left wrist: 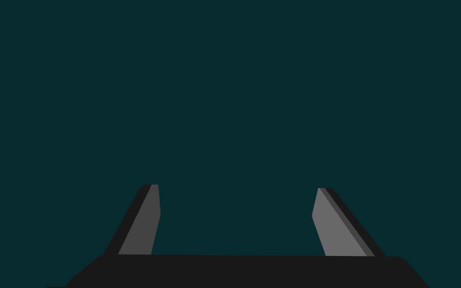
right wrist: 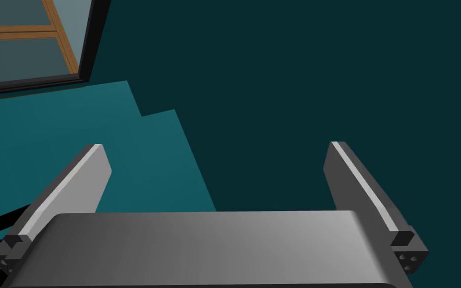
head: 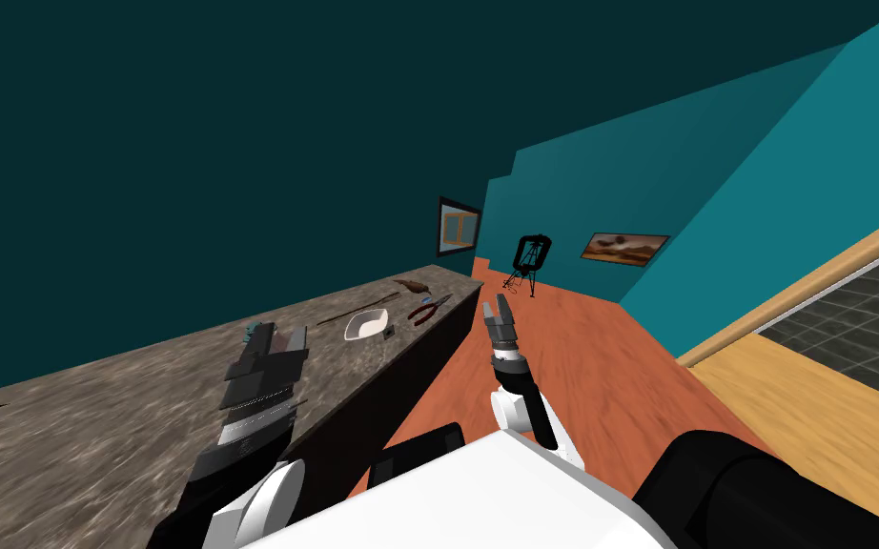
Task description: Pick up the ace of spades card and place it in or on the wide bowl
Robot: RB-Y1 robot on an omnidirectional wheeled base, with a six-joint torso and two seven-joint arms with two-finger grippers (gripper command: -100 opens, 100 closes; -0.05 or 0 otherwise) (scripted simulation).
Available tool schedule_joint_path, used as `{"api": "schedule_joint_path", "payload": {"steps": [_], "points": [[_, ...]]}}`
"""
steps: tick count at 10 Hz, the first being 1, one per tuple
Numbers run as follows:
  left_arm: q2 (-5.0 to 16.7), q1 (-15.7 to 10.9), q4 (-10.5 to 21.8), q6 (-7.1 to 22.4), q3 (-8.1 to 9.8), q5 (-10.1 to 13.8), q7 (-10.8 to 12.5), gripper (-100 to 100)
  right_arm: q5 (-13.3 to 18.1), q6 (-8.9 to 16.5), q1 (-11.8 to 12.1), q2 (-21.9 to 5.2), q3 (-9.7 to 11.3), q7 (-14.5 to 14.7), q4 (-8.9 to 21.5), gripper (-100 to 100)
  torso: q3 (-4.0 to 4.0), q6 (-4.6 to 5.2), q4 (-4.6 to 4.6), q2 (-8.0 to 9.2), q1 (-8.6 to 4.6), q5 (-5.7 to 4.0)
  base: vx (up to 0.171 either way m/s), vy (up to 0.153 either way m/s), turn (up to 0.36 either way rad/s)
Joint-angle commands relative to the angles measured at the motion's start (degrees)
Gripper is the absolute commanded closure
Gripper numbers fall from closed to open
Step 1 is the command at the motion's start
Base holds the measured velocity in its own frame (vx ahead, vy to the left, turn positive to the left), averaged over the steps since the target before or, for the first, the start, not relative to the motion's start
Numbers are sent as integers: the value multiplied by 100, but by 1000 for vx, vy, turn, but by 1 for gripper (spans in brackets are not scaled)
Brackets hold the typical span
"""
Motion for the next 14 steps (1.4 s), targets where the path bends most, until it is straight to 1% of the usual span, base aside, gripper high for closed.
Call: {"api": "schedule_joint_path", "payload": {"steps": [1,2,3,5,6,10,14], "points": [[208,-11,103,-3,-24,149,133,-100,0,0,0,0,0,0,0,0,0,0,0,0,0,0,38,-55,-49],[275,-16,151,-5,-36,221,198,-100,0,0,0,0,1,0,0,0,-6,1,-2,-11,-17,-3,55,-89,-41],[398,-29,271,-11,-65,402,361,-100,0,0,1,1,1,0,0,0,-10,0,-4,-18,-29,-6,64,-137,-57],[498,-46,418,-19,-100,626,563,-100,0,0,1,1,1,0,0,0,-17,1,-6,-29,-58,-13,82,-141,-38],[540,-56,500,-23,-119,751,676,-100,0,0,1,1,1,0,0,0,-19,1,-7,-32,-50,-12,75,-120,-51],[663,-112,882,-50,-200,1333,1195,-100,0,0,1,1,1,0,0,0,-20,0,-8,-34,-54,-12,81,-141,-48],[728,-182,1343,-95,-268,2005,1775,-100,0,0,1,1,1,0,0,0,-21,0,-8,-36,-52,-12,94,-134,-38]]}}
